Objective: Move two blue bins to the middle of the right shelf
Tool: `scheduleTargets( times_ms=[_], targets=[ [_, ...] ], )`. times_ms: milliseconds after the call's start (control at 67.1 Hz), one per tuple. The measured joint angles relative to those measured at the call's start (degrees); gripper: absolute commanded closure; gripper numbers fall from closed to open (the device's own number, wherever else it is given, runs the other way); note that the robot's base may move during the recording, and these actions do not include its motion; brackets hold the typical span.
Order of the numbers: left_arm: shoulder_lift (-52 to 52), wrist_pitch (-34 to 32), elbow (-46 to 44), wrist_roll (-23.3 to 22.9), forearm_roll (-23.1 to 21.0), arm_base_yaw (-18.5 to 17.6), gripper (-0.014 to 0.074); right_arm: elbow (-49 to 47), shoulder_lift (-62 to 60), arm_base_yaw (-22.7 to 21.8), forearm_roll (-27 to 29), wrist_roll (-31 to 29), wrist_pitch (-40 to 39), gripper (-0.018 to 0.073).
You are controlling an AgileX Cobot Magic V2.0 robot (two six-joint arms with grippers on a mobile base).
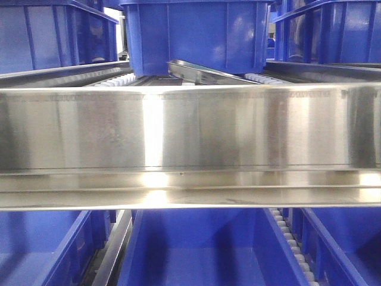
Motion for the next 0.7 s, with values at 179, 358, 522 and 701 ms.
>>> scheduleTargets(
  times_ms=[179, 358, 522, 701],
  targets=[
    [0.00, -3.34, 0.00, 0.00, 0.42, 0.00, 0.0707, 0.00, 0.00, 0.00, -0.23, 0.00, -0.46, 0.0711],
    [0.00, -6.65, 0.00, 0.00, 0.98, 0.00, 0.0707, 0.00, -0.10, 0.00, -0.55, 0.14, -4.32, 0.0711],
    [0.00, -7.92, 0.00, 0.00, 1.39, 0.00, 0.0707, 0.00, -0.22, 0.00, -0.79, 0.03, -8.31, 0.0711],
    [0.00, -8.94, 0.00, 0.00, 1.45, 0.00, 0.0707, 0.00, -0.22, 0.00, -0.79, -0.07, -9.32, 0.0711]
  ],
)
